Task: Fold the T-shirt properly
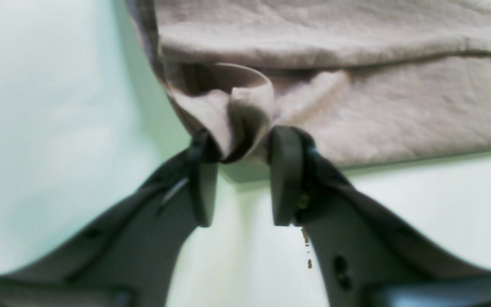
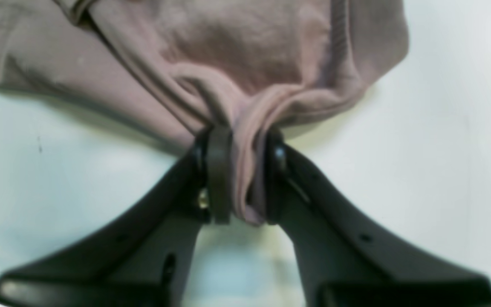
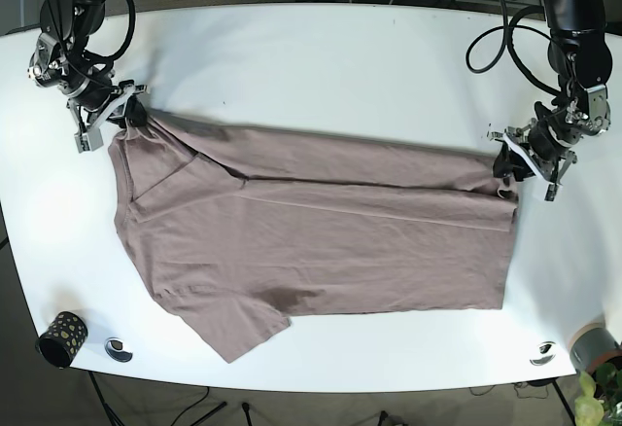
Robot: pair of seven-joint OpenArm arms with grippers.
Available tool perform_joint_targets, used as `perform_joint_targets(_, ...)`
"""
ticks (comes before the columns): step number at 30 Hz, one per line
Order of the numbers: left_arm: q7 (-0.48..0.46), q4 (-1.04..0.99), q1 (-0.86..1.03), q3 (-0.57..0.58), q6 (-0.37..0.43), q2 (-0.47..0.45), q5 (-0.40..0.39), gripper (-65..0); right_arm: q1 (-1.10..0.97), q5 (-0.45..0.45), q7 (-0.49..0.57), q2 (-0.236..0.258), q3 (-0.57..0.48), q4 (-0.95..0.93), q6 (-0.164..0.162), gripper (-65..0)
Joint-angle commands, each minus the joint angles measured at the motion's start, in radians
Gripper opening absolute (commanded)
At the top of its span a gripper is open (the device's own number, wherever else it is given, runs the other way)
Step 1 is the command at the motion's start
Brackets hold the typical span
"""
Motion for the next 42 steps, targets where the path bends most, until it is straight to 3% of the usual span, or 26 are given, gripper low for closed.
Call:
perform_joint_targets(1, -0.022, 0.012, -0.016, -0.006, -0.006, -0.019, -0.014, -54.2, 0.005, -0.007, 0.001, 0.017, 0.004, 0.013, 0.006, -59.5)
perform_joint_targets(3, -0.022, 0.018, -0.016, -0.006, -0.006, -0.021, -0.014, -63.6, 0.005, -0.007, 0.001, 0.017, 0.004, 0.013, 0.006, -64.2)
perform_joint_targets(4, -0.022, 0.020, -0.016, -0.006, -0.006, -0.021, -0.014, -65.0, 0.005, -0.007, 0.001, 0.018, 0.004, 0.015, 0.006, -65.0)
perform_joint_targets(8, -0.020, 0.023, -0.010, -0.008, -0.013, -0.023, -0.018, -64.7, -0.001, -0.001, 0.001, 0.023, 0.004, 0.020, 0.006, -65.0)
perform_joint_targets(11, -0.016, 0.051, 0.001, -0.015, -0.067, -0.024, -0.015, -65.0, -0.019, -0.007, 0.000, 0.024, 0.013, 0.079, 0.006, -65.0)
perform_joint_targets(24, 0.052, 0.242, 0.226, -0.219, -0.099, -0.027, -0.014, -65.0, -0.210, 0.002, -0.008, 0.012, 0.067, 0.297, 0.006, -65.0)
perform_joint_targets(34, 0.072, 0.330, 0.429, -0.385, -0.184, -0.023, -0.012, -65.0, -0.342, -0.006, -0.059, -0.080, 0.164, 0.420, 0.006, -64.7)
perform_joint_targets(36, 0.072, 0.330, 0.452, -0.408, -0.184, -0.023, -0.012, -65.0, -0.355, -0.006, -0.068, -0.089, 0.179, 0.423, 0.006, -59.6)
perform_joint_targets(42, 0.072, 0.328, 0.502, -0.457, -0.184, -0.027, -0.011, -63.7, -0.397, 0.001, -0.070, -0.120, 0.219, 0.423, 0.006, -30.8)
